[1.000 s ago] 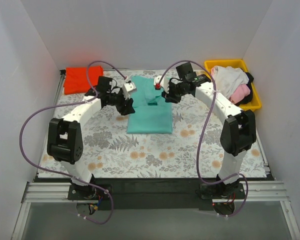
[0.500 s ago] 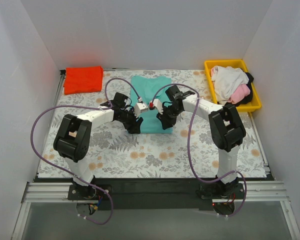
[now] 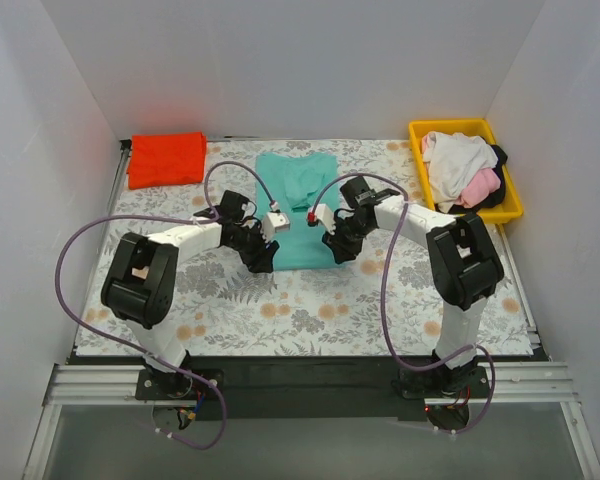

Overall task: Fold and stack the t-shirts
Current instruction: Fold the tshirt

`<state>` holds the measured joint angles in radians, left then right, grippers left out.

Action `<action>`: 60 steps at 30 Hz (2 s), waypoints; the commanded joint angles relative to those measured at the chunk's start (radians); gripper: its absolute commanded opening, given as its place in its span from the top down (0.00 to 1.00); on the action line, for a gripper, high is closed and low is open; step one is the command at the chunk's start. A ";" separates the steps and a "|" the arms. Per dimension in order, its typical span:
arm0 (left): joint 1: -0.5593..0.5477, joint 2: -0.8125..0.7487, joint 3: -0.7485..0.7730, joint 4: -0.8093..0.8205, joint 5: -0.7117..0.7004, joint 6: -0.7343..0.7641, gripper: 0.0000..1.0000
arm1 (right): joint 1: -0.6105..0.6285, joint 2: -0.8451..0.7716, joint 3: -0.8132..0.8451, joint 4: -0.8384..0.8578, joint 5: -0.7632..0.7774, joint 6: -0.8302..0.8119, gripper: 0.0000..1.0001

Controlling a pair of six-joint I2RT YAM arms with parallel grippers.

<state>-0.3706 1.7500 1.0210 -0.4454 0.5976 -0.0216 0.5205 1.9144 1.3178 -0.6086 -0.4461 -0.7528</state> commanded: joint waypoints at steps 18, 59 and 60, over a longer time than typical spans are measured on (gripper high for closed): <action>0.081 -0.211 -0.174 0.077 0.238 0.416 0.51 | 0.055 -0.259 -0.261 0.310 0.058 -0.361 0.52; 0.079 -0.074 -0.210 0.183 0.039 0.338 0.64 | 0.102 -0.115 -0.299 0.270 0.139 -0.365 0.98; 0.076 -0.060 -0.196 0.186 0.022 0.318 0.68 | 0.102 -0.112 -0.298 0.267 0.145 -0.362 0.99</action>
<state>-0.2916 1.6421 0.7918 -0.2768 0.7097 0.3553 0.6174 1.7588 1.0283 -0.3096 -0.3340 -1.1126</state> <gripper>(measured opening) 0.351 0.043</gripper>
